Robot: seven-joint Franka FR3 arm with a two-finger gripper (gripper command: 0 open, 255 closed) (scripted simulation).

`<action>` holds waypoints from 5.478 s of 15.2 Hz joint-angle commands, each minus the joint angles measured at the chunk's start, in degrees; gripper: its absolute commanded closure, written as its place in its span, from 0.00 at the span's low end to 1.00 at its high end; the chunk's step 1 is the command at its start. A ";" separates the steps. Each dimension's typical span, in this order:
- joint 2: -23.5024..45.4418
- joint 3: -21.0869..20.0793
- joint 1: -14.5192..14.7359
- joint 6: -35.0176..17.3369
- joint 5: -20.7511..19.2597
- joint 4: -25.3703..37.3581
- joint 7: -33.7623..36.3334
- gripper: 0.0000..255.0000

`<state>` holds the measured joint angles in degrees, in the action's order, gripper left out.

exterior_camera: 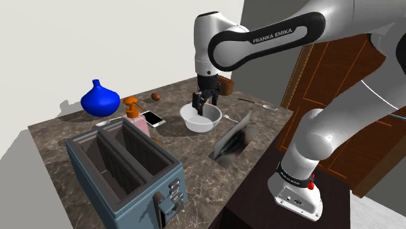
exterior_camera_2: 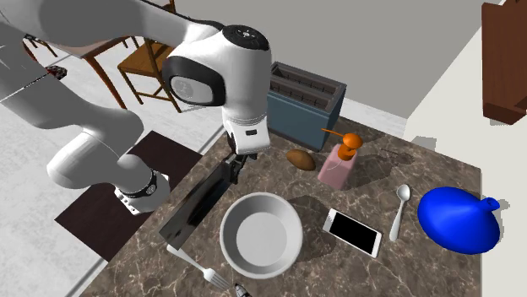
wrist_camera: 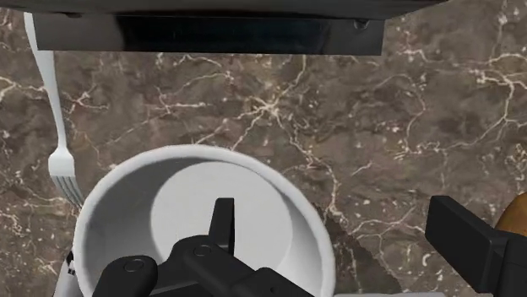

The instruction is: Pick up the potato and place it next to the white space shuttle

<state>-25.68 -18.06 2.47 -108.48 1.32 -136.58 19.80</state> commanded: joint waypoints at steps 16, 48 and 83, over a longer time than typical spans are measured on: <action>36.83 -12.58 4.59 -7.76 -15.06 24.16 28.80 0.00; 43.15 -11.84 6.68 -9.59 -18.85 27.37 32.42 1.00; 31.49 -9.59 -0.31 6.16 -11.75 35.11 17.37 1.00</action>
<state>6.20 -28.28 3.04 -101.94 -10.56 -100.99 38.72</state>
